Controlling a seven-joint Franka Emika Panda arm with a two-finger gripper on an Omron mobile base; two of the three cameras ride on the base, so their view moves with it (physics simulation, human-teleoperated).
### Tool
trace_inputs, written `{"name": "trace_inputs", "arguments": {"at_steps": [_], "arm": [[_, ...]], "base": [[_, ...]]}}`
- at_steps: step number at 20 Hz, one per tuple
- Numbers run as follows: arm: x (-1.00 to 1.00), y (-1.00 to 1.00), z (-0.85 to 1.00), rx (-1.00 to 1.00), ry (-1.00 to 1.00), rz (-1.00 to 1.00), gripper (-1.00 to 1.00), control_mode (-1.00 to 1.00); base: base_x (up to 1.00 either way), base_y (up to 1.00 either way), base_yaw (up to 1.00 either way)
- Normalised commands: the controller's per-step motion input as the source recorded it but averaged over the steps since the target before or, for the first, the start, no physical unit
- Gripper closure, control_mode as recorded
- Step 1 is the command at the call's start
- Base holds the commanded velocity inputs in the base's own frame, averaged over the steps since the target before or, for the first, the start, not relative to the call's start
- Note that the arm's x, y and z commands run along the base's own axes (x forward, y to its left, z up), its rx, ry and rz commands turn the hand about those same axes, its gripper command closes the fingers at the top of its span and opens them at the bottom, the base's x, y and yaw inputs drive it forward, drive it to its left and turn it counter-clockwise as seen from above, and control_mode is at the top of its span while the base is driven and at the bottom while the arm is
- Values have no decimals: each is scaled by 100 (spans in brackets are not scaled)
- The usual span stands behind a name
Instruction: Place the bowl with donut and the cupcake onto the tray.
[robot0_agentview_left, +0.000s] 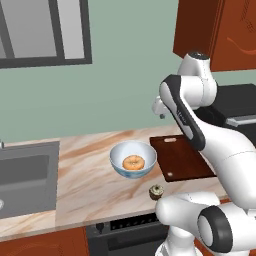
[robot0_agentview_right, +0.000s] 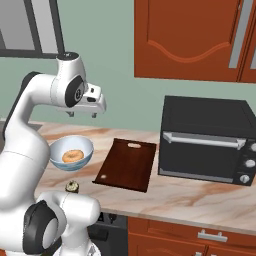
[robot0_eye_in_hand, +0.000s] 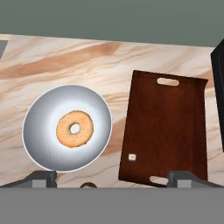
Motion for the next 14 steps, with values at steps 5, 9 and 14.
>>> {"name": "trace_inputs", "arguments": {"at_steps": [5, 9, 14], "arm": [[0, 0, 0, 0, 0, 0, -100, -100], [0, 0, 0, 0, 0, 0, -100, -100], [0, 0, -12, 0, 0, -1, -100, -100]], "base": [[7, 0, 0], [0, 0, 0], [0, 0, 0]]}}
